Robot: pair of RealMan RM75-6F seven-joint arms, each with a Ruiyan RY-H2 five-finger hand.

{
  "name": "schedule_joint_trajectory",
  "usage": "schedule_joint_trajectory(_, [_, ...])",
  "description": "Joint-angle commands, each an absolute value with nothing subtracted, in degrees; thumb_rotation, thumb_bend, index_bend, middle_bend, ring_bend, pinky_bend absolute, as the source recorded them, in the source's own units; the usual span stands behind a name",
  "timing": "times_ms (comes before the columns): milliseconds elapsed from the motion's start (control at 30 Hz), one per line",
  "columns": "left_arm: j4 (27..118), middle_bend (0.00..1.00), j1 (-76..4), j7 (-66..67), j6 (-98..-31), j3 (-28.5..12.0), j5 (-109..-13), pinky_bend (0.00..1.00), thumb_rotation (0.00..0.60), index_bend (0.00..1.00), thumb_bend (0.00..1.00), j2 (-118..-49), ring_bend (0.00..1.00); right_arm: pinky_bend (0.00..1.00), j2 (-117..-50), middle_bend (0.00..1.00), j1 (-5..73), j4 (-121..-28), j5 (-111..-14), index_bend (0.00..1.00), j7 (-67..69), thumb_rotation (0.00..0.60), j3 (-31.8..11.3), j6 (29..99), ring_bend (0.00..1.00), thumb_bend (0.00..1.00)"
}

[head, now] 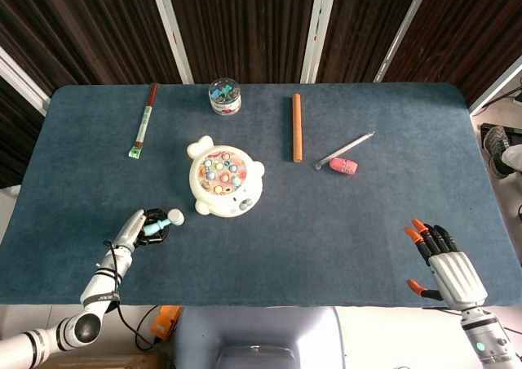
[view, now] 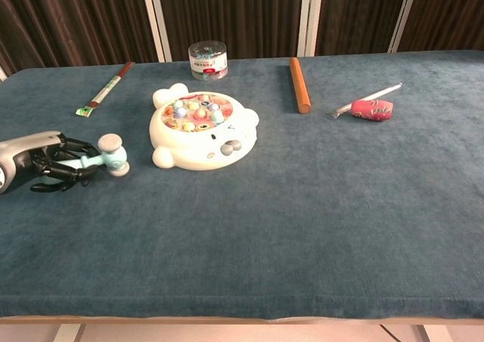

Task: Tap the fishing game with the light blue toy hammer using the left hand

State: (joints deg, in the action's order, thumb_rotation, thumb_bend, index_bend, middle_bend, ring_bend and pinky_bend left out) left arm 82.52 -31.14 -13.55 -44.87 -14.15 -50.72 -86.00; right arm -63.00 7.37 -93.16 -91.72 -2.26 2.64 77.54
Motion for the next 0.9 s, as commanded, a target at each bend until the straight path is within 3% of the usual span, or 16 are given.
schedule_joint_trajectory(33, [80.14,0.94,-30.85,-12.80,-45.75,-13.07,-51.60,1.00,0.600,0.80,0.85,-87.91,1.00,0.00,-62.88,0.00,7.35,-93.19,-91.81,0.00,-1.99,0.600,2.67,77.66,0.00,0.36])
schedule_joint_trajectory(267, [77.08,0.88,-30.48,-10.83,-48.92,-12.76,-52.54,1.00,0.600,0.78,0.83,-90.59,0.96,0.00,-62.45,0.00,7.34,-93.11,-92.08,0.00,-1.11,0.600,2.83,77.78,0.00,0.36])
schedule_joint_trajectory(500, [75.50,0.71,-29.93,-12.88,-48.69,-12.69,-54.99,1.00,0.600,0.67,0.76,-91.48,0.71,0.00,-62.34,0.00,7.36,-93.23,-92.21,0.00,-0.97,0.600,2.94,77.75,0.00,0.36])
schedule_joint_trajectory(567, [74.93,0.67,-29.86,-13.51,-48.37,-12.63,-55.62,0.96,0.600,0.65,0.74,-91.61,0.65,0.00,-62.31,0.00,7.33,-93.26,-92.22,0.00,-0.91,0.600,2.94,77.83,0.00,0.36])
schedule_joint_trajectory(733, [72.91,0.61,-29.45,-14.47,-49.38,-12.33,-58.19,0.70,0.600,0.61,0.71,-92.42,0.54,0.00,-62.22,0.00,7.33,-93.26,-92.22,0.00,-0.77,0.600,2.95,77.85,0.00,0.36])
schedule_joint_trajectory(900, [72.01,0.58,-29.27,-14.47,-50.27,-12.22,-59.33,0.59,0.600,0.62,0.68,-92.89,0.50,0.00,-62.25,0.00,7.38,-93.25,-92.15,0.00,-0.80,0.600,2.94,77.73,0.00,0.36])
